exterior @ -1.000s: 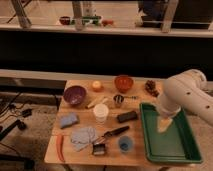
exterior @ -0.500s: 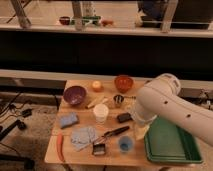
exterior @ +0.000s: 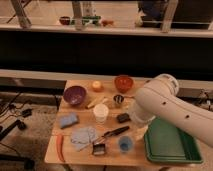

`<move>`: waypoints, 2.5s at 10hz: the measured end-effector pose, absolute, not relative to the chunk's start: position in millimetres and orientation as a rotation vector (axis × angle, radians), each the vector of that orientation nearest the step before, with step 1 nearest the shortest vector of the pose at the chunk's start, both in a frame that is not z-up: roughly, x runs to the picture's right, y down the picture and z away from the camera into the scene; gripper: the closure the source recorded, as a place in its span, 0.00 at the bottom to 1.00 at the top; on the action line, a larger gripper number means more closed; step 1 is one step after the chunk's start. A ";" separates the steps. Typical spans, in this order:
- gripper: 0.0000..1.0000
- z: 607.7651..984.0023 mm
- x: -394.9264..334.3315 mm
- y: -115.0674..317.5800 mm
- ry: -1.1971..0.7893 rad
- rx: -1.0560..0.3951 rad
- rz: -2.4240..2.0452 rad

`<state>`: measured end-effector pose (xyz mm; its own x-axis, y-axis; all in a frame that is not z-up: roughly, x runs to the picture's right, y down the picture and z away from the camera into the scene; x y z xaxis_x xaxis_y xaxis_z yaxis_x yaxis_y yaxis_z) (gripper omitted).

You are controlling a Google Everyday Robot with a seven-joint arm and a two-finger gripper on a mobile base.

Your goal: Wipe red bowl with sponge

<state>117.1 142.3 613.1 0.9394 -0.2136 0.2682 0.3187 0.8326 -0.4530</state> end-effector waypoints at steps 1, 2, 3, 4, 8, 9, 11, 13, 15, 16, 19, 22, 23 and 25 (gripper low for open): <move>0.20 612.9 116.6 143.1 -0.217 -0.513 -0.283; 0.20 608.5 112.5 143.2 -0.243 -0.498 -0.290; 0.20 600.7 104.3 140.5 -0.273 -0.477 -0.299; 0.20 594.8 91.4 137.6 -0.303 -0.461 -0.310; 0.20 564.0 -26.5 117.7 -0.468 -0.369 -0.394; 0.20 560.6 -51.3 115.0 -0.500 -0.354 -0.413; 0.20 569.4 -109.5 107.7 -0.576 -0.343 -0.456; 0.20 596.5 -146.0 105.3 -0.622 -0.366 -0.472; 0.20 641.7 -165.4 112.2 -0.648 -0.411 -0.464; 0.20 666.7 -168.0 118.5 -0.660 -0.444 -0.446; 0.20 717.3 -166.6 127.3 -0.680 -0.505 -0.407; 0.20 718.4 -164.8 126.9 -0.679 -0.505 -0.403; 0.20 718.4 -165.1 126.9 -0.679 -0.505 -0.404; 0.20 718.6 -164.8 127.7 -0.679 -0.508 -0.403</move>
